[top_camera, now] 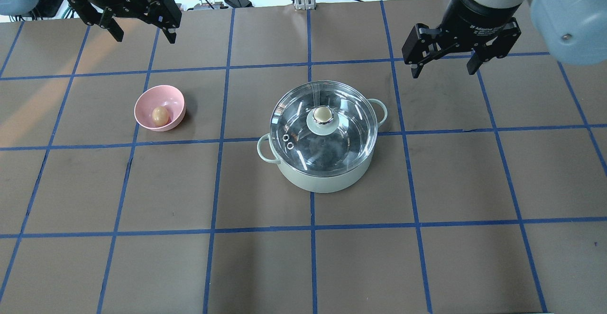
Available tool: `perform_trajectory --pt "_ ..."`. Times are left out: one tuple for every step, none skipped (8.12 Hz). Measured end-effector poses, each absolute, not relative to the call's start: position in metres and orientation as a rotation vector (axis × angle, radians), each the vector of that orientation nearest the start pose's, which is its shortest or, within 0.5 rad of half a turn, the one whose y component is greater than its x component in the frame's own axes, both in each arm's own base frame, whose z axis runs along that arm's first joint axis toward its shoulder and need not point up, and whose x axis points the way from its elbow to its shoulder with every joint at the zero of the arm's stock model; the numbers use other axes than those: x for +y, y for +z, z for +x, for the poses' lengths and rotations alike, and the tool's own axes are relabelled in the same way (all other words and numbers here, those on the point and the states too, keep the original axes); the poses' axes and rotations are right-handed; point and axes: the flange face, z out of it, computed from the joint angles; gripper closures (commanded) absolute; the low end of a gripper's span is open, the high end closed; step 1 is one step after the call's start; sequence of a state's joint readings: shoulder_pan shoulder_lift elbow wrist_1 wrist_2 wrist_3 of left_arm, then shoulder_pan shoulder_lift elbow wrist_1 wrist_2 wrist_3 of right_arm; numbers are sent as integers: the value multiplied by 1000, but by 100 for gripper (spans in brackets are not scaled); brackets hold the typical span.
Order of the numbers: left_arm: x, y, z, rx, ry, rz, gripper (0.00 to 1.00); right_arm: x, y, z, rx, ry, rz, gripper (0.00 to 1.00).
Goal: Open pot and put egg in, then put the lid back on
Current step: 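Move the right gripper to the lid knob while the left descends to the egg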
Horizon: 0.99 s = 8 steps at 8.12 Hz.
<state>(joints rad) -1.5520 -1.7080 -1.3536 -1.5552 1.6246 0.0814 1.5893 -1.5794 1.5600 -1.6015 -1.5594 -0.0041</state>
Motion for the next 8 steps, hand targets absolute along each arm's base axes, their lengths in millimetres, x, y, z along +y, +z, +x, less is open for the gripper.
perform_trajectory --pt "-559 528 -118 3080 -149 92 0 -491 500 144 3128 -77 -35 0" --pt "-554 532 -119 3082 -151 94 0 -490 500 144 3129 -75 -38 0" --pt "-550 536 -118 3082 -143 101 0 -490 499 146 3125 -74 -36 0" --pt "-548 536 -115 3082 -134 108 0 -490 497 153 3121 -70 -48 0" --pt "-552 534 -111 3085 -126 115 11 -489 495 170 3119 -70 -64 0" --pt "-558 528 -102 3086 -112 115 26 -489 489 195 3116 -70 -78 0" --pt "-568 518 -85 3087 -89 117 26 -491 478 222 3112 -79 -95 0" --pt "-580 506 -61 3088 -70 106 26 -495 464 248 3106 -94 -121 0"
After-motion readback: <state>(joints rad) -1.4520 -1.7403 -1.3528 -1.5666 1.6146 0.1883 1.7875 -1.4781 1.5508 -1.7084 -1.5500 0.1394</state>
